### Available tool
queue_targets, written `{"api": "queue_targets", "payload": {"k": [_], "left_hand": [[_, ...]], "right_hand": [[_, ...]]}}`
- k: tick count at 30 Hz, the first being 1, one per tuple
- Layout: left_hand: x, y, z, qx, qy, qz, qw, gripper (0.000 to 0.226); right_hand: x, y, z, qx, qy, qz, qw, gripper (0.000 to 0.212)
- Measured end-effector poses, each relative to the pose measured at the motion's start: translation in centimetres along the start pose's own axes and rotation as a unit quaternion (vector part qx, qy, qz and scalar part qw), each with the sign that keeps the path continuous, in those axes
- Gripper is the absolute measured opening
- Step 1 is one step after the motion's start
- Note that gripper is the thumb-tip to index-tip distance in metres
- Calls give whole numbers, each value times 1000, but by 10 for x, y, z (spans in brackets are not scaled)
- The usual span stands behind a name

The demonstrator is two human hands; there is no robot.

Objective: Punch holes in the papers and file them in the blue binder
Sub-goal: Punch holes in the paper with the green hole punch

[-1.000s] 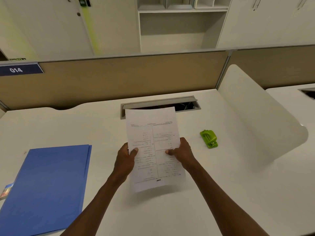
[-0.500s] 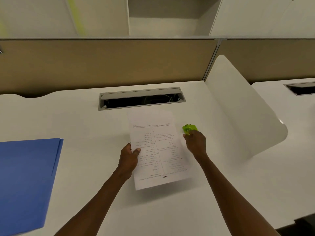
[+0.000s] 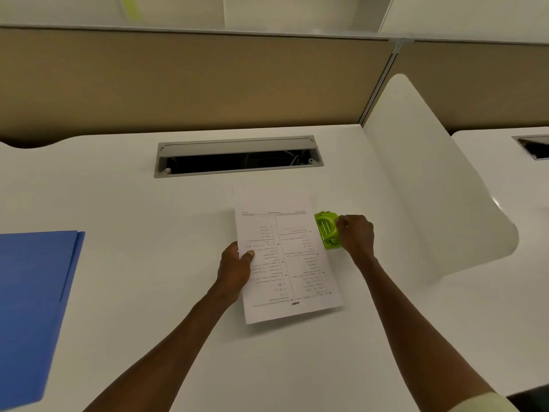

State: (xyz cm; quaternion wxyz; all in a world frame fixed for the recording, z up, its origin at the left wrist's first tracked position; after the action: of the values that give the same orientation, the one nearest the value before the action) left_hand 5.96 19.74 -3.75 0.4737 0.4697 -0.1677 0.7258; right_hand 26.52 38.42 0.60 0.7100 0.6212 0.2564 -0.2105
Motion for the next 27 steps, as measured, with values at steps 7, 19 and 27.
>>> {"api": "queue_targets", "payload": {"k": [7,19,27], "left_hand": [[-3,-13,-6,-6,18,-1,1000,28],[-2,-31,-11,-14,33,6,999,29],[-5,-35,-15,-9,42,3,999,30]], "right_hand": [[9,-2,-5,-10,-15,-19,1000,19],[13,-6,-12,5,-38,-33,999,28],[13,-5,-17,13,-38,-37,998,17]]}}
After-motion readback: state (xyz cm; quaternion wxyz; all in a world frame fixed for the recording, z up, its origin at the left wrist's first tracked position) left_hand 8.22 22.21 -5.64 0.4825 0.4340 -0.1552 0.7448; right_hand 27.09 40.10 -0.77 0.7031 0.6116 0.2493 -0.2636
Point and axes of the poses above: each hand's wrist, its own z-axis away from the middle knuckle, its own y-axis out of the back of the hand, x = y × z, the point moved 3 cm from there along -z, towards the middle knuckle, and after that the axes turned 5 degrees about -z, right-handed, at the moved point
